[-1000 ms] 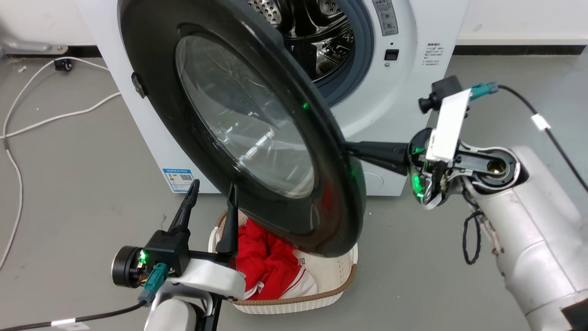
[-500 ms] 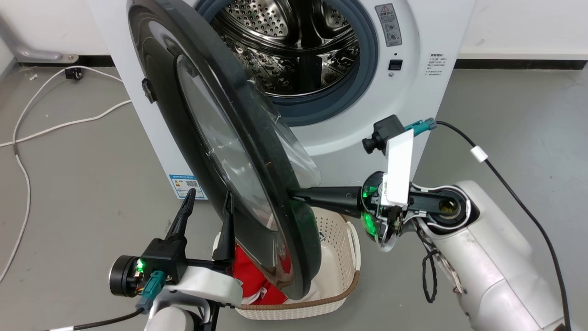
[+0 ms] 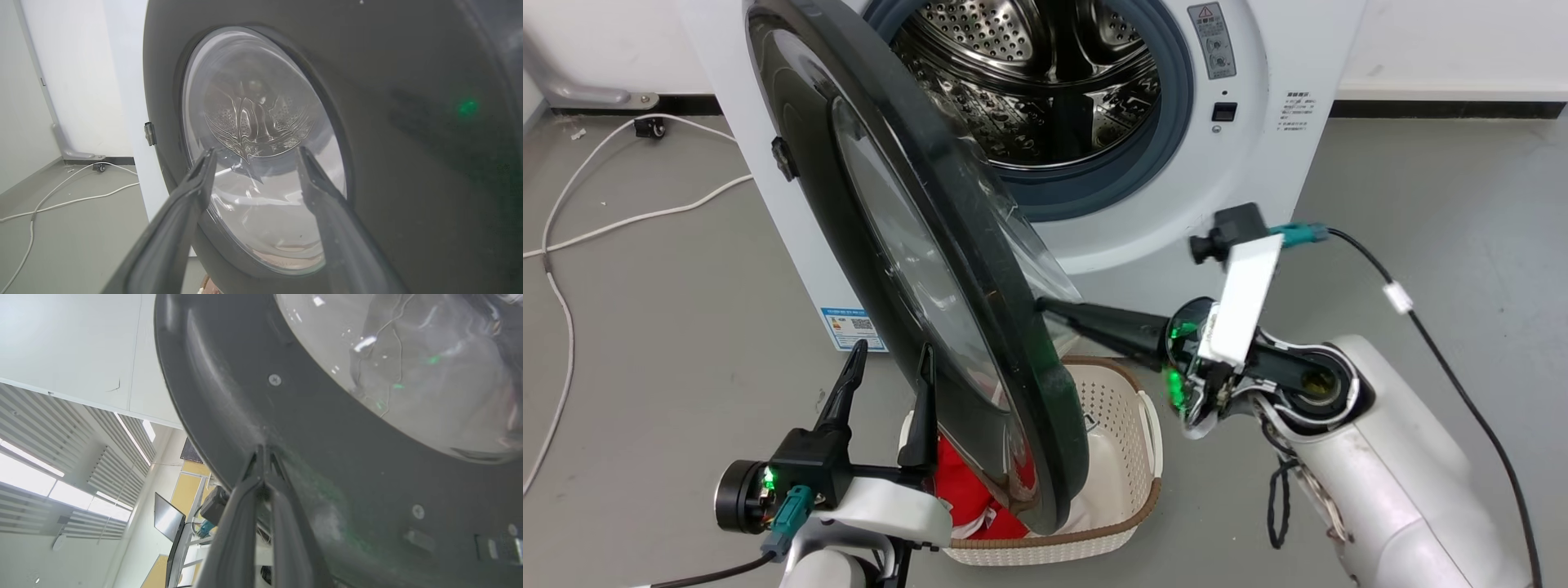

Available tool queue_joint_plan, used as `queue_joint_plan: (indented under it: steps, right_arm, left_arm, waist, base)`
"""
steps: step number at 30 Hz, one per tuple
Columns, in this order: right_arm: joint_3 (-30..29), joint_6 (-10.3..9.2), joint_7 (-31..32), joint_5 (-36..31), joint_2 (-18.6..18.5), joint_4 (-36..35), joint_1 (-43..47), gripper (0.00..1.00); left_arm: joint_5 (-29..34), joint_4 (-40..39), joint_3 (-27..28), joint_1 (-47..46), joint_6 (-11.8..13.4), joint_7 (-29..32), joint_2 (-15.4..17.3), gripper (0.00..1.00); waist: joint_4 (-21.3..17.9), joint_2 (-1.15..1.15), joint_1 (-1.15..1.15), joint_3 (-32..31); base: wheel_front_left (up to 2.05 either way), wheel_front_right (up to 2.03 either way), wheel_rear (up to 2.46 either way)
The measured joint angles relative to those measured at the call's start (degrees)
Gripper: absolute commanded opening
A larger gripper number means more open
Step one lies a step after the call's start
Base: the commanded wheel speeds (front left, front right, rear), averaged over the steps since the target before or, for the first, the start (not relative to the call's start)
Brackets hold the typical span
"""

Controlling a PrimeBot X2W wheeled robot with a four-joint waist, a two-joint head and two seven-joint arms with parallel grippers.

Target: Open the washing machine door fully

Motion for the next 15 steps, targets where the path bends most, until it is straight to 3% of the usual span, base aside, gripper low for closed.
queue_joint_plan:
  steps: [8,15]
  right_arm:
    - [-8.69,-0.05,-14.59,-2.65,-3.93,-6.66,6.98,0.00]
    - [-15.11,-0.05,-21.30,-2.30,-7.60,-11.47,17.92,0.00]
  left_arm:
    - [-0.08,0.08,0.33,0.10,0.26,0.00,-0.01,1.00]
    - [-0.03,0.27,1.00,0.63,0.27,0.00,-0.01,1.00]
  waist:
    - [-0.86,0.00,0.00,0.13]
    - [-1.76,0.00,0.00,-0.21]
  base:
    - [0.00,0.00,0.00]
    - [0.00,0.00,0.00]
